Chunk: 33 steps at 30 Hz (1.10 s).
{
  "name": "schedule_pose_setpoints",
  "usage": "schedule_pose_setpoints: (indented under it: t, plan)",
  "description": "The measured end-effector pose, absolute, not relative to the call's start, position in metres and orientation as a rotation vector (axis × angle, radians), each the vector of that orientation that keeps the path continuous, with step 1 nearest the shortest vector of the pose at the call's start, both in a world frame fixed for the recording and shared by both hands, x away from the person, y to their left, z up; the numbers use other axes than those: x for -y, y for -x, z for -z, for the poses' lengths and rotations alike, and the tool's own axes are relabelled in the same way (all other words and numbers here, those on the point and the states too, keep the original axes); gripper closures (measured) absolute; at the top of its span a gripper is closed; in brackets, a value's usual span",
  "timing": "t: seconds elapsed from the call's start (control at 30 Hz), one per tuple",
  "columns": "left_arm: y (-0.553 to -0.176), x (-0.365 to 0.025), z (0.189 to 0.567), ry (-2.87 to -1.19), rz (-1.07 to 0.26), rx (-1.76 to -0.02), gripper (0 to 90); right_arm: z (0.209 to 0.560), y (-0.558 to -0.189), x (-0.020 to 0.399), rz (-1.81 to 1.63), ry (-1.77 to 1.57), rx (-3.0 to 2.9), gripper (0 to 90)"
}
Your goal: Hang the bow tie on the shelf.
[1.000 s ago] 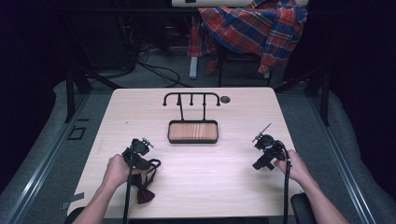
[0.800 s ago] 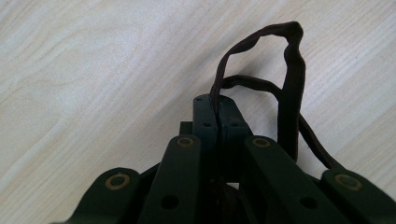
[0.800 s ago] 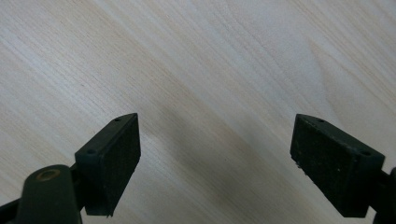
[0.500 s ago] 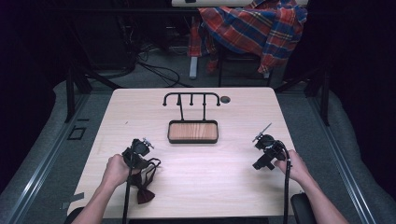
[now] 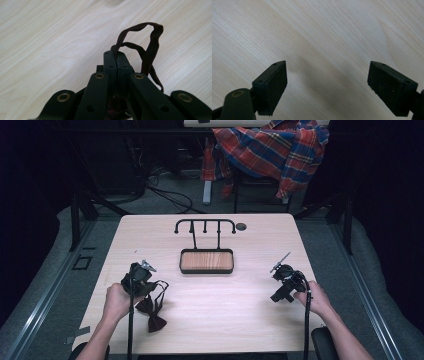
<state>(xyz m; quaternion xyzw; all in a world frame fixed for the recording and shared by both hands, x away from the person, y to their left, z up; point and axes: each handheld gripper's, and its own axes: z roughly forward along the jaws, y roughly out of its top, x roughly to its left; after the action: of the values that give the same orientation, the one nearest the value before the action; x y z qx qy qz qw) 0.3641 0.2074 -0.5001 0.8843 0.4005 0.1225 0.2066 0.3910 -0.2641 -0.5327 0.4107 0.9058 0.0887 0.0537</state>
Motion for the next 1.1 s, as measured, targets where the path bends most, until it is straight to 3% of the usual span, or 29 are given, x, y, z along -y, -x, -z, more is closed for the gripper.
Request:
schedule_pose_setpoints:
  t: [0.37,1.1]
  plan:
    - [-0.356,-0.205,0.478,-2.364,-0.464,-1.087,89.1,0.531,-0.391,0.264,-0.251,-1.25,-2.751,15.9]
    - [-0.359,-0.201,0.464,-2.315,-0.546,-1.072,89.1,0.533,-0.391,0.266,-0.259,-1.245,-2.741,15.8]
